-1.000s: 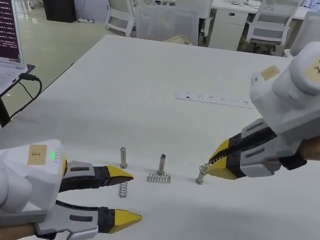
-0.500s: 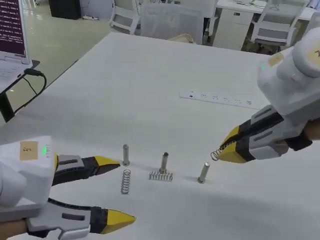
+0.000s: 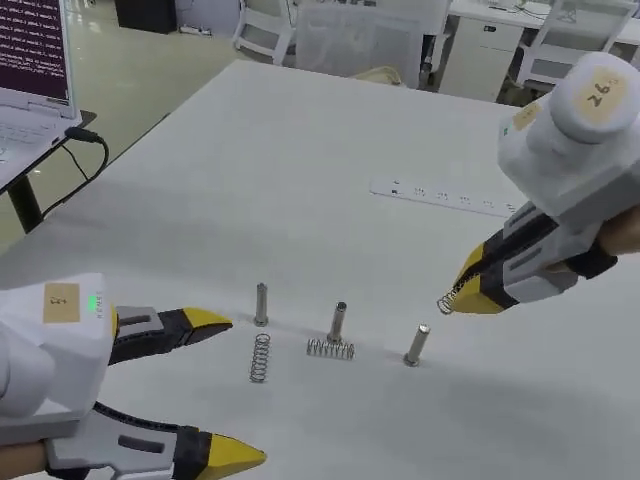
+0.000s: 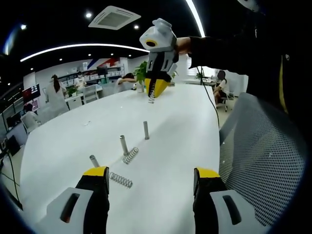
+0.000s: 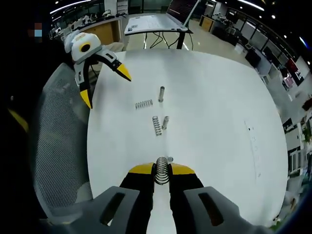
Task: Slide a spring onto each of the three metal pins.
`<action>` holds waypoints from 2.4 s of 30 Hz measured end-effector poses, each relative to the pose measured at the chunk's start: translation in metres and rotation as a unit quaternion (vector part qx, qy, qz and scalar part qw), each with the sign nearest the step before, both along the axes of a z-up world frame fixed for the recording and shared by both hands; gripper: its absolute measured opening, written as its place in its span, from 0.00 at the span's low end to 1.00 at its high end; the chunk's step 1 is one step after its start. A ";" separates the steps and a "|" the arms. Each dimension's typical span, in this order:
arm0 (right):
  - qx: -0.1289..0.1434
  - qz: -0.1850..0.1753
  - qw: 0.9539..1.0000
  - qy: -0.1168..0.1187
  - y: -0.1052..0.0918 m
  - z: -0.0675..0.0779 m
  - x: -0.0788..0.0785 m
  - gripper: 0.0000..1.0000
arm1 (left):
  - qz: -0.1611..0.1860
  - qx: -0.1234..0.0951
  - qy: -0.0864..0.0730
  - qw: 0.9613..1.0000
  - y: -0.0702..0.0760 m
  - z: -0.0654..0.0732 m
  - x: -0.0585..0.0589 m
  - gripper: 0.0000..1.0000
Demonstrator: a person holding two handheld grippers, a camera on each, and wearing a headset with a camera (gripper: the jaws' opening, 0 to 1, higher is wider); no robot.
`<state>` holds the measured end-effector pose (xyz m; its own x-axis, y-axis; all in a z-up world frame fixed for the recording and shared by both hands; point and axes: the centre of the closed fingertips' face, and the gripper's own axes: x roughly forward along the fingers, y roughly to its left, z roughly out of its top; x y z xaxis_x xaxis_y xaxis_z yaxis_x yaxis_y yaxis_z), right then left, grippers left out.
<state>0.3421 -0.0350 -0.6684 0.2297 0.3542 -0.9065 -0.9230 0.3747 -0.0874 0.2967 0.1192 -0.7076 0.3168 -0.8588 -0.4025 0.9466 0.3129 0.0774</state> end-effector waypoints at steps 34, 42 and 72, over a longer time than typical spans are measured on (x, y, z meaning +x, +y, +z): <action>-0.082 0.042 0.992 0.082 -0.007 -0.052 0.022 0.08 | 0.007 0.004 -0.004 1.000 0.002 -0.001 0.001 0.67; -0.083 0.043 0.992 0.088 -0.006 -0.058 0.022 0.08 | 0.007 0.004 -0.003 1.000 0.002 -0.001 0.001 0.66; -0.111 0.035 0.988 0.098 -0.010 -0.114 0.024 0.08 | 0.006 0.005 -0.001 1.000 0.002 -0.003 0.001 0.63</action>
<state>0.3662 -0.0448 -0.7821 0.0248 0.1497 -0.9884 -0.9532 0.3017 0.0217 0.2981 0.1214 -0.7104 0.3270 -0.8514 -0.4101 0.9430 0.3226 0.0822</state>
